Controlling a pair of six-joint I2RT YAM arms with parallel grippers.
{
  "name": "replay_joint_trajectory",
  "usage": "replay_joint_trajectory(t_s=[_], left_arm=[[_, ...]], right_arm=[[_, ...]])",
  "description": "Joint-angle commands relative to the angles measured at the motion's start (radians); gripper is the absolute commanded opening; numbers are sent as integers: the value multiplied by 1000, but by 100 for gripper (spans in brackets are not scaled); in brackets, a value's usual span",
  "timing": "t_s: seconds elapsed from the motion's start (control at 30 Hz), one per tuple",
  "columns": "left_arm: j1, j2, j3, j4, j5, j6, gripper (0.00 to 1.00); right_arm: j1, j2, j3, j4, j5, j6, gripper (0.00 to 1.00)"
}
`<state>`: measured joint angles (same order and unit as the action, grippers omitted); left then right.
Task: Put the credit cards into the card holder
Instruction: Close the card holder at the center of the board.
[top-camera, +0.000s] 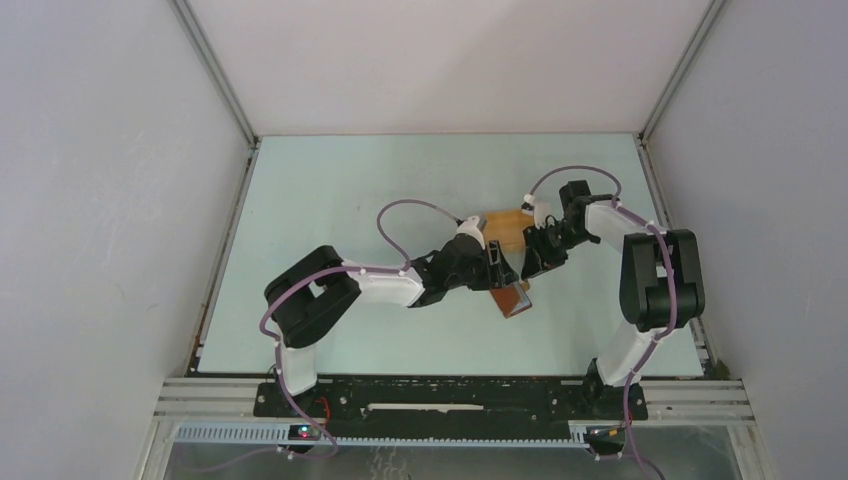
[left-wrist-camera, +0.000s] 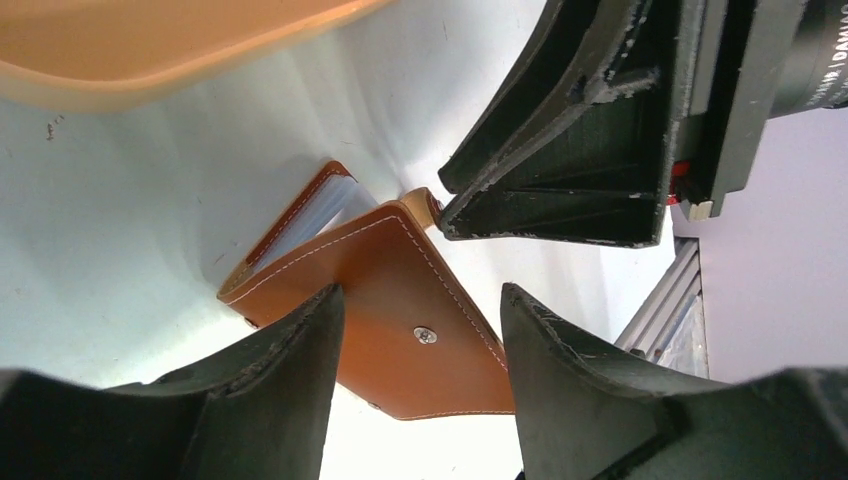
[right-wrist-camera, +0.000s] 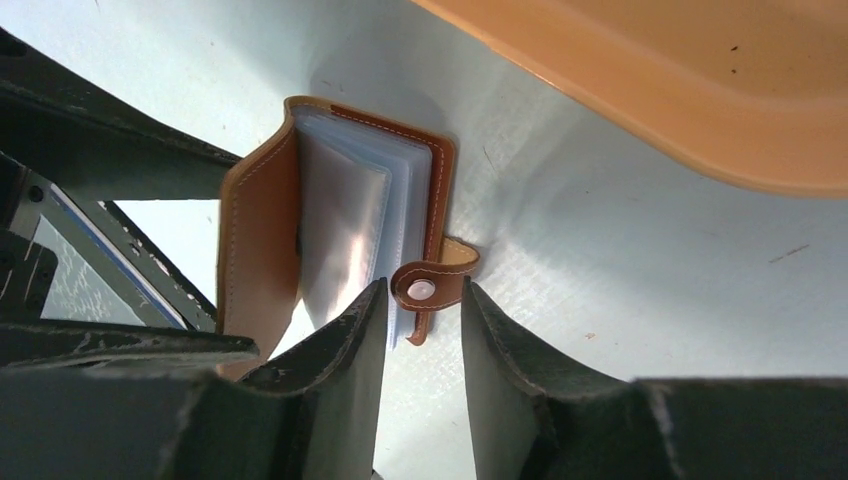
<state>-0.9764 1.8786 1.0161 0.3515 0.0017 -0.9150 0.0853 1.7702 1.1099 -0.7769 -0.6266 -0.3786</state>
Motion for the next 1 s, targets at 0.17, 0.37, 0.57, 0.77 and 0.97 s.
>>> replay_joint_trajectory(t_s=[0.17, 0.37, 0.57, 0.77, 0.97], left_arm=[[7, 8, 79, -9, -18, 30, 61], [7, 10, 82, -10, -20, 28, 60], [8, 10, 86, -11, -19, 30, 59], [8, 8, 79, -9, -19, 30, 59], [10, 7, 78, -4, -17, 30, 58]], right_arm=[[31, -113, 7, 19, 19, -35, 47], [57, -89, 8, 24, 72, -29, 44], [86, -67, 8, 33, 132, -22, 41], [104, -56, 8, 33, 177, -23, 40], [117, -61, 8, 33, 201, -26, 37]])
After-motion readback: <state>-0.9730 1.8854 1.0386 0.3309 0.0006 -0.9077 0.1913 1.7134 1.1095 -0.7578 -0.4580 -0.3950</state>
